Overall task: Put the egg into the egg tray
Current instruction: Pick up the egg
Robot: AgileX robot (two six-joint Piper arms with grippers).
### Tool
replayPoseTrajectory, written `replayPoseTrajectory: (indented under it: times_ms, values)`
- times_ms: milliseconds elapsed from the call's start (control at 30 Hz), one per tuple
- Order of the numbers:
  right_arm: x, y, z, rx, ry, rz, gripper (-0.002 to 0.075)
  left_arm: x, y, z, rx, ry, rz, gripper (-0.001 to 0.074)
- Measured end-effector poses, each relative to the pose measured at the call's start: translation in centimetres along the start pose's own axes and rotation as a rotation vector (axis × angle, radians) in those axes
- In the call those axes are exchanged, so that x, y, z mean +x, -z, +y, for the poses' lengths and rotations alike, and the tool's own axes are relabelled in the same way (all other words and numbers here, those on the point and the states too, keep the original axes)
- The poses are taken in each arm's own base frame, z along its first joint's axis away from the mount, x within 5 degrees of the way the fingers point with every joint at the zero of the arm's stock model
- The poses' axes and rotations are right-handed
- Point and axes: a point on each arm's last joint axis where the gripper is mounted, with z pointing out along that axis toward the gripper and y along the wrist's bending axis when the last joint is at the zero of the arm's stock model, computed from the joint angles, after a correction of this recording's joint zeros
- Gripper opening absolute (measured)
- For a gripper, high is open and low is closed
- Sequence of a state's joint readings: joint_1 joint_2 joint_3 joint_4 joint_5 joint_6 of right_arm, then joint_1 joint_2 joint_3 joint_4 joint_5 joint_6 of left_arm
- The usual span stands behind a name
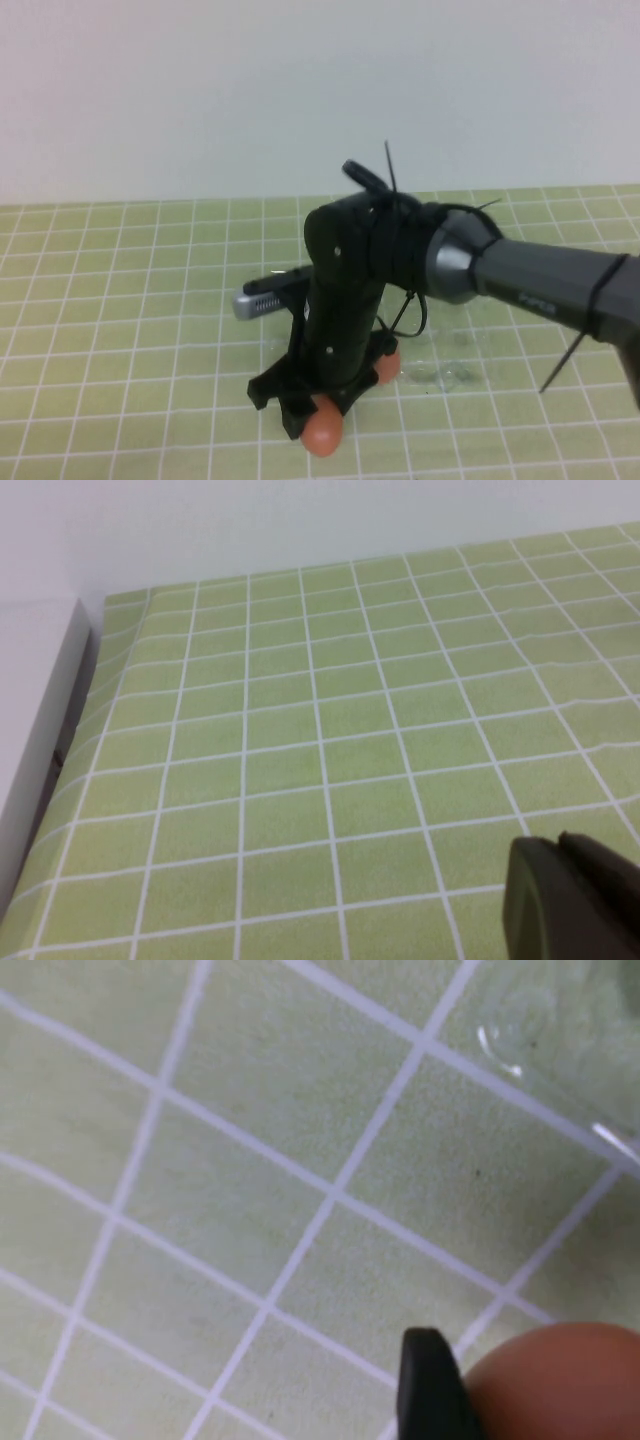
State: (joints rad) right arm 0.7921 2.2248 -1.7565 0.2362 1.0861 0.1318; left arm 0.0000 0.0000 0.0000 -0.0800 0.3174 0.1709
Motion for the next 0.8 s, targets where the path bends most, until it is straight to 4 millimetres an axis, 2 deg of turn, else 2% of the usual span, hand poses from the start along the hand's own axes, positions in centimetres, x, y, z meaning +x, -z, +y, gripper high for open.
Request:
replayPoseTrajectory:
  times_ms: [133,400,533,667,800]
  values:
    - [0.4,3.8,0.6,0.004,0.033,-0.094,0.0394,0.0,0.0,0.0,0.000,0.000,0.000,-0.0001]
    - [2.4,13.2,1.6,0.025,0.105,-0.378,0.0393,0.0,0.0,0.0,0.000,0.000,0.000,-0.0001]
    - [3.5,16.7,1.7,0.048,0.137,-0.528,0.0393,0.0,0.0,0.0,0.000,0.000,0.000,-0.0001]
    - [4.8,17.9,1.5,0.034,0.152,-0.683,0.0393,0.0,0.0,0.0,0.000,0.000,0.000,-0.0001]
    - [5.9,16.6,0.8,0.009,0.181,-0.864,0.0393,0.0,0.0,0.0,0.000,0.000,0.000,-0.0001]
